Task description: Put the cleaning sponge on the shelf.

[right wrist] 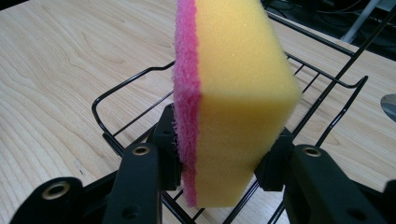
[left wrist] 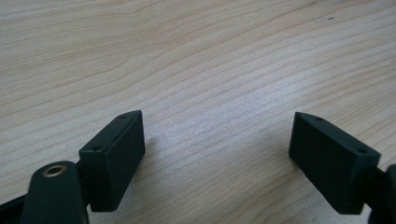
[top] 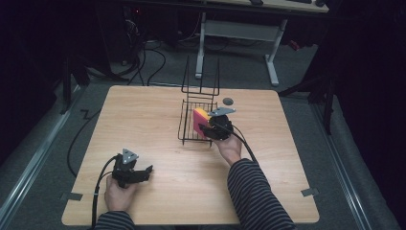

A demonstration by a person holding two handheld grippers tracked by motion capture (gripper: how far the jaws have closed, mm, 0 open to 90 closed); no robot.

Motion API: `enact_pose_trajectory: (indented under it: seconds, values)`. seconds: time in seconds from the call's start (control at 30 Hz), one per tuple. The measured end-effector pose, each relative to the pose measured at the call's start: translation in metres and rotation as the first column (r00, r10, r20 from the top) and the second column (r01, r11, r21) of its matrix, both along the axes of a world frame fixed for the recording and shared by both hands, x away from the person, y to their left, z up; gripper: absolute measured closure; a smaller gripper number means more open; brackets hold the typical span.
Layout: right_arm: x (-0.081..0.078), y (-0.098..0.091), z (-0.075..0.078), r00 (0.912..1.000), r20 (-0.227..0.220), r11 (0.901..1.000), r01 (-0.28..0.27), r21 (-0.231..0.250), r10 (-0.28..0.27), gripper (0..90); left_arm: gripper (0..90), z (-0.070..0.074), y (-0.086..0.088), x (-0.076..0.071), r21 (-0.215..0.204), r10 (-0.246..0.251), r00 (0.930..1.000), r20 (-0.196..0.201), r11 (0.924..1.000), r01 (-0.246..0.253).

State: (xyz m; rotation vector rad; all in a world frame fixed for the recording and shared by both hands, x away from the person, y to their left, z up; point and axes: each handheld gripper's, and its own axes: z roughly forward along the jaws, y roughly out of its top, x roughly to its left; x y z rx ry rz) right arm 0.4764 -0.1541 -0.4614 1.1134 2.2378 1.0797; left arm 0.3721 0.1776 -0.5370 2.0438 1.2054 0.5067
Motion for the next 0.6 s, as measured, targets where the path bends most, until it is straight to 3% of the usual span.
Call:
enact_pose_trajectory:
  seconds: [0.2, 0.6]
  values:
    - [-0.0002, -0.0007, -0.0006, 0.9993, -0.031, 0.9998, 0.021, 0.008, -0.021, 56.9, 18.8, 0.0, 0.0, 0.0, 0.0, 0.0, 1.0, 0.0, 1.0, 0.0]
    - [0.0003, -0.0008, -0.0015, 0.9996, -0.026, 1.0, 0.005, -0.002, -0.005, 51.4, 18.9, 0.0, 0.0, 0.0, 0.0, 0.0, 1.0, 0.0, 1.0, 0.0]
